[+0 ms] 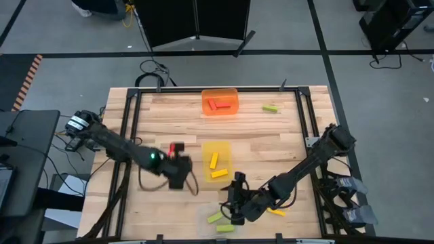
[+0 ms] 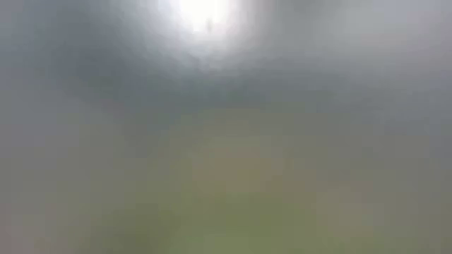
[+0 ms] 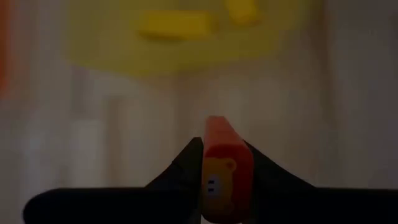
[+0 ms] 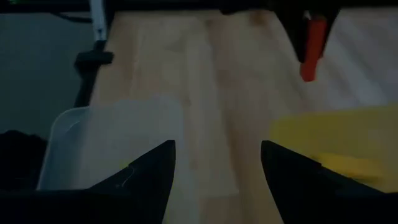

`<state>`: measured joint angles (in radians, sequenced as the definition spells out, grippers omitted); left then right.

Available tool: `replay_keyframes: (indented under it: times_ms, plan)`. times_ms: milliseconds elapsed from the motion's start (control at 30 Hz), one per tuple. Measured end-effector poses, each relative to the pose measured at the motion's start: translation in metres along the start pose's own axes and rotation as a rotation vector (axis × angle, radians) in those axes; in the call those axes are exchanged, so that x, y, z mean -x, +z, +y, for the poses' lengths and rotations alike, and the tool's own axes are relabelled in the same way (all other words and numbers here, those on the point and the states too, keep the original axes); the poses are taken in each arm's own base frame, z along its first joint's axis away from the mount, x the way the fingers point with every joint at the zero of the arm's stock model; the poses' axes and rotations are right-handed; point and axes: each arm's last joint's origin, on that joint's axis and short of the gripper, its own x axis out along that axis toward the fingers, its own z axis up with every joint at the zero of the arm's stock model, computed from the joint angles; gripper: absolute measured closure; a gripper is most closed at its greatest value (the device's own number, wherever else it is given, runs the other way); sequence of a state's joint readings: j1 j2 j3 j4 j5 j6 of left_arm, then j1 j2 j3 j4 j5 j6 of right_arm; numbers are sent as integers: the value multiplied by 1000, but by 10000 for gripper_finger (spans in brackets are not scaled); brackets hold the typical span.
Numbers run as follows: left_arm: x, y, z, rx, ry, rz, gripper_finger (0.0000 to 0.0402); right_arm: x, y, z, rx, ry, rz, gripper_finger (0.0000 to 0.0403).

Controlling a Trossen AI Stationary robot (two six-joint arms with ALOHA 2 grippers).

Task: Sort blocks
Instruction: Put the orange block into the orange bin

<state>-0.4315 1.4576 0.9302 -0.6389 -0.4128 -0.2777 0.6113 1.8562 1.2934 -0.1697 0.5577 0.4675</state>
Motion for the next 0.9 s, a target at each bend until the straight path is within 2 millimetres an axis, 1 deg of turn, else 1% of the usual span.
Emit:
replay_keyframes:
  times_ms: [67, 133, 267, 400, 533, 600, 633, 733, 833, 900]
  plan:
    - [2, 9, 22, 16, 64, -30, 339, 13, 7, -7, 9, -41, -6, 158]
    - [4, 22, 48, 68, 100, -106, 339, 26, 13, -13, 18, -82, -10, 161]
    - [-6, 35, 106, 174, 157, -204, 339, 47, 19, -22, 20, -159, -19, 165]
    - [-18, 38, 163, 277, 177, -302, 339, 58, 18, -27, 2, -196, -4, 165]
    - [-21, 33, 215, 345, 184, -420, 339, 62, 9, -29, -17, -248, 53, 165]
    - [-26, 26, 236, 377, 171, -450, 339, 62, 3, -32, -41, -282, 89, 165]
    - [-30, 23, 247, 388, 164, -472, 339, 62, -1, -34, -55, -300, 109, 165]
    - [-46, 11, 268, 420, 121, -472, 339, 62, -11, -38, -104, -320, 154, 165]
    - [-64, 3, 279, 448, 83, -464, 339, 64, -16, -39, -124, -337, 181, 165]
    - [-76, 1, 286, 464, 82, -441, 339, 66, -18, -38, -128, -342, 190, 165]
